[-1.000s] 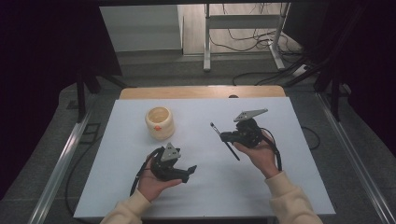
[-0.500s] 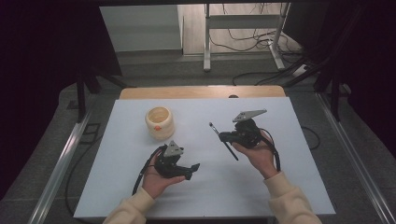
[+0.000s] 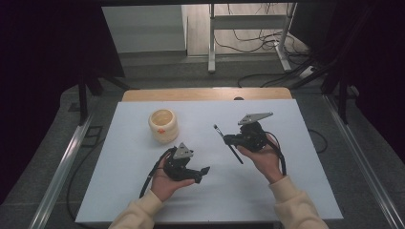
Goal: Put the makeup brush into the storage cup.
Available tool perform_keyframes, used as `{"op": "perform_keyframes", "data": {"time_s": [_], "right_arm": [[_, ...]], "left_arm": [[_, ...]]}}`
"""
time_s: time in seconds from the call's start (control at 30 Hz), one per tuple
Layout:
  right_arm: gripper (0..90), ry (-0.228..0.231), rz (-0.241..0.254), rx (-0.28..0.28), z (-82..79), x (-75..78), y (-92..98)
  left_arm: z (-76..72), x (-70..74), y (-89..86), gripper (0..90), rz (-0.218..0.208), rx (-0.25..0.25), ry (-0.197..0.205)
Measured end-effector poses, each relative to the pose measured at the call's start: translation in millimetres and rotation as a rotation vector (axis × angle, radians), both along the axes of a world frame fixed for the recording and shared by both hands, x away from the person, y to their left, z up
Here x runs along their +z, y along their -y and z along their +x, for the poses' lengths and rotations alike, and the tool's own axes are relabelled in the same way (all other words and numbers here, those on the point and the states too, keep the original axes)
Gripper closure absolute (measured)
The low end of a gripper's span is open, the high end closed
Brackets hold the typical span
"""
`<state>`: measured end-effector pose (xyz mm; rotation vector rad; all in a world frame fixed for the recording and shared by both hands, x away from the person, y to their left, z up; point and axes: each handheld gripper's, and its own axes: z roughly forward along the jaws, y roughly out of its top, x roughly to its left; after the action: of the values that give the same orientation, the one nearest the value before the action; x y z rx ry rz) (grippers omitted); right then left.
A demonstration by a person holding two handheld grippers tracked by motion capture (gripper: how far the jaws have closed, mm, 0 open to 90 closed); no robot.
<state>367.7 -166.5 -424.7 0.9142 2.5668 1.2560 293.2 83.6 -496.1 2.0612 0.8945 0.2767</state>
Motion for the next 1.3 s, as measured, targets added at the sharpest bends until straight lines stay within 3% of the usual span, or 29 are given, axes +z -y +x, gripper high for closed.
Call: {"op": "perform_keyframes", "data": {"time_s": [0.63, 0.97, 1.3], "right_arm": [[84.0, 0.009, 0.025, -0.009, -2.7, 0.1, -2.6], [84.0, 0.011, 0.028, -0.004, -3.4, -1.2, -4.6], [84.0, 0.01, 0.035, -0.004, -3.7, -2.4, -6.6]], "left_arm": [[13.3, 10.4, 19.6, 13.0, -0.037, -0.015, 0.002], [18.9, 6.0, 31.8, 13.1, -0.055, -0.03, -0.021], [25.7, 4.8, 38.1, 13.7, -0.106, -0.025, -0.047]]}}
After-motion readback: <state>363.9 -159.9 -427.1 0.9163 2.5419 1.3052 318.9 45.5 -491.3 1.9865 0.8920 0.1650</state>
